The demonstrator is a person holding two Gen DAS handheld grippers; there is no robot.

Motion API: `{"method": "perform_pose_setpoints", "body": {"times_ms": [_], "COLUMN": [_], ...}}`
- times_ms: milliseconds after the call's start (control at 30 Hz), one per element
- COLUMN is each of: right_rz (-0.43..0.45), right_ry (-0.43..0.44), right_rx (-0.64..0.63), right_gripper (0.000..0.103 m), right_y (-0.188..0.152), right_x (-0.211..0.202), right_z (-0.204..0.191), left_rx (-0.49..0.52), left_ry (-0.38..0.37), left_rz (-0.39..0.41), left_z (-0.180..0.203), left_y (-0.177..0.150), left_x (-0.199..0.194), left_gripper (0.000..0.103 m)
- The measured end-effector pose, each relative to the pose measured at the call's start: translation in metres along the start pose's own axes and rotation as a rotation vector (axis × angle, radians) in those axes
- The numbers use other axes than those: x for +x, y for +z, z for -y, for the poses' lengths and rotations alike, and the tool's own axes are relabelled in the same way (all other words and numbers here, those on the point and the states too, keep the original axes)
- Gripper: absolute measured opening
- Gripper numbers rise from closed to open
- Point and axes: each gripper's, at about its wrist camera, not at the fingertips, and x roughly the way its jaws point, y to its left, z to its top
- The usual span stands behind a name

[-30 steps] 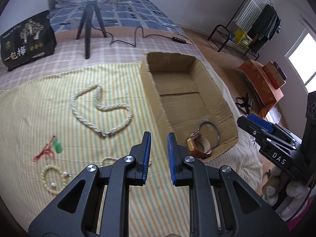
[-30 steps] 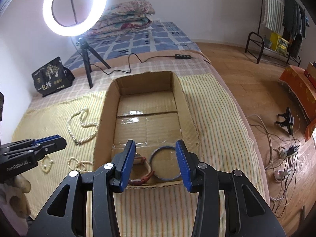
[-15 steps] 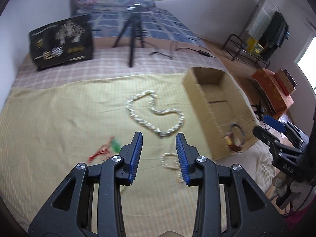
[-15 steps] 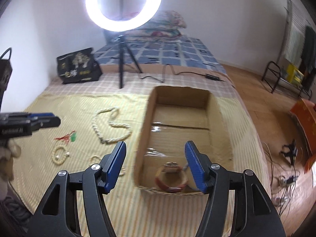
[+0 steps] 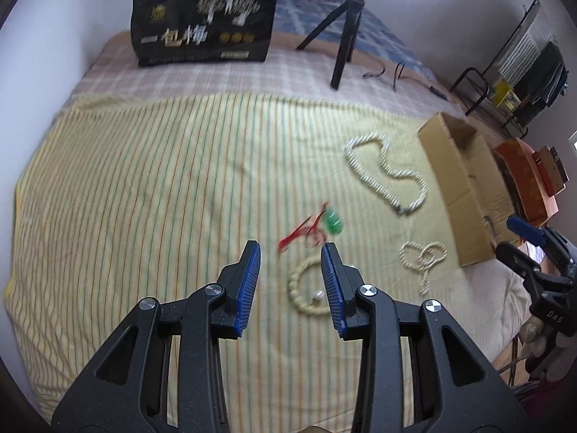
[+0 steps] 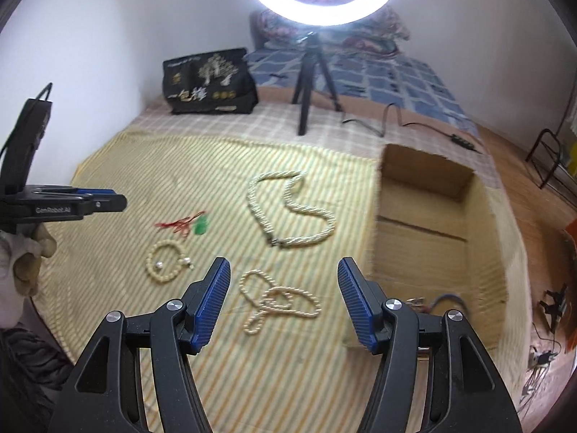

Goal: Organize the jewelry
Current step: 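Withdraw both grippers from the box back over the jewelry on the bed, then grasp the pale bead bracelet with the left gripper while the right gripper grasps the pearl strand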

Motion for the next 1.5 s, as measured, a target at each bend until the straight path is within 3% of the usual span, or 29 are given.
{"method": "perform_pose_setpoints", "body": {"times_ms": [233, 367, 400, 467, 533, 1067, 1333, 1500], "right_rz": [-0.104, -0.141, -0.151, -0.176, -0.207, -0.289, -0.314, -0.309], "right_ry": [0.094, 0.094, 0.097, 0.108, 0.125, 0.126, 0.1, 0.086], "right_rx": [0.012, -0.039, -0.057, -0.082, -0.103, -0.151, -0.196, -0.206], "right_gripper": [0.061, 0.06, 0.058, 0.039, 0.036, 0.023, 0.022, 0.01], "right_y": [-0.004, -0.009, -0.011, -0.013, -0.016, -0.022, -0.024, -0.024], "right_x": [0.026, 0.039, 0.043, 0.05, 0.058, 0.094, 0.109, 0.11], "right_z": [-0.005, -0.012, -0.015, -0.019, -0.022, -0.03, -0.04, -0.041], "left_rx": [-0.013, -0.017, -0.016, -0.014, -0.015, -0.006, 0.014, 0.025], "left_ry": [-0.025, -0.036, -0.036, -0.035, -0.037, -0.026, -0.002, 0.024], "left_rz": [-0.083, -0.117, -0.125, -0.144, -0.157, -0.194, -0.192, -0.179], "left_z": [-0.005, -0.003, -0.003, -0.002, -0.003, 0.001, 0.004, 0.005], "left_y": [-0.01, -0.01, -0.01, -0.011, -0.011, -0.011, -0.012, -0.013], "left_x": [0.023, 0.037, 0.041, 0.048, 0.053, 0.074, 0.08, 0.081], "left_gripper": [0.035, 0.035, 0.032, 0.027, 0.027, 0.024, 0.022, 0.01]}}
